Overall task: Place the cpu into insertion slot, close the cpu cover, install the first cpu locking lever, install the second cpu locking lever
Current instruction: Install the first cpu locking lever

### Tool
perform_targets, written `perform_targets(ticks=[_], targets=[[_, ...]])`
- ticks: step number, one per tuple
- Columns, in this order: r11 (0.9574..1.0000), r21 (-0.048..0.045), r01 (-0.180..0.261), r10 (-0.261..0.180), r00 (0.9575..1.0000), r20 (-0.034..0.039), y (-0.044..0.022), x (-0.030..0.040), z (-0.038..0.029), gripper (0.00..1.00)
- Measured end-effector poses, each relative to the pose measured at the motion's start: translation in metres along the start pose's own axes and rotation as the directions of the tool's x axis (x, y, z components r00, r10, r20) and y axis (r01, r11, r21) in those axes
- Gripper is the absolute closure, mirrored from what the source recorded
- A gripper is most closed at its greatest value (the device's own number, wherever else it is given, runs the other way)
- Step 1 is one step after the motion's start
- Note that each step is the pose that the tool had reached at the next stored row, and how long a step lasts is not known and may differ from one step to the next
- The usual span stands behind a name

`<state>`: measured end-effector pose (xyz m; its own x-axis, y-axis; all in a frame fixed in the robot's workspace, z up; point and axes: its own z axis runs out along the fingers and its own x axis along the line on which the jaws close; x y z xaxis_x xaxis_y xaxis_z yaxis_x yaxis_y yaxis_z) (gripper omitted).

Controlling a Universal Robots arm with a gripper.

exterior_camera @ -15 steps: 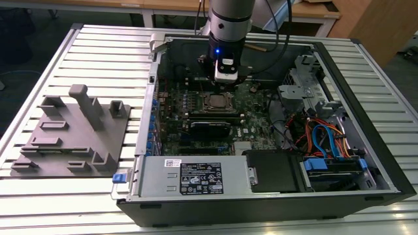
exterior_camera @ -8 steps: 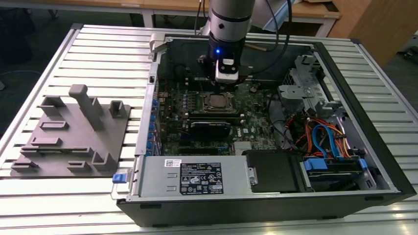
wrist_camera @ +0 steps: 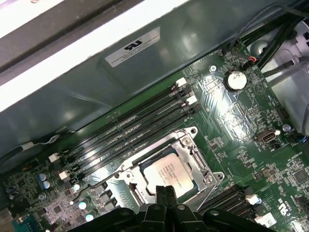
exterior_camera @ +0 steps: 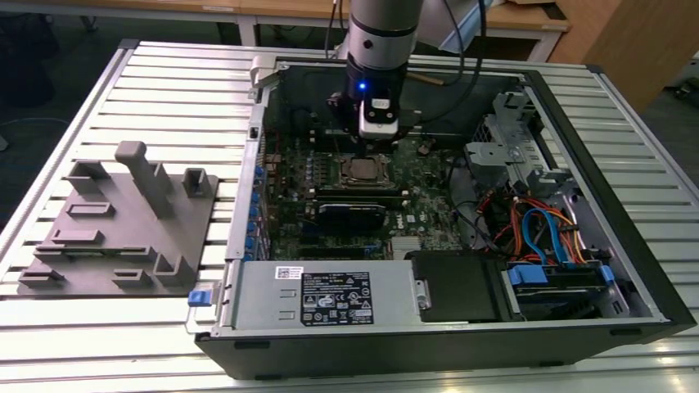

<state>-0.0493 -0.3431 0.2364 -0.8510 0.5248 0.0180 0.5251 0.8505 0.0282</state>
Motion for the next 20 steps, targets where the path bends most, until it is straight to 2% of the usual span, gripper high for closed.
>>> perform_targets(ticks=[12, 16, 20], targets=[[1.0000, -0.0002, 0.005, -0.005, 1.0000, -0.0001, -0.0002, 0.0002, 0.0000, 0.90], [0.9989, 0.0007, 0.046, -0.046, 0.9989, -0.0013, -0.0002, 0.0002, 0.0000, 0.90], [0.9933, 0.0017, 0.115, -0.115, 0.9933, -0.0033, -0.0002, 0.0002, 0.0000, 0.90]])
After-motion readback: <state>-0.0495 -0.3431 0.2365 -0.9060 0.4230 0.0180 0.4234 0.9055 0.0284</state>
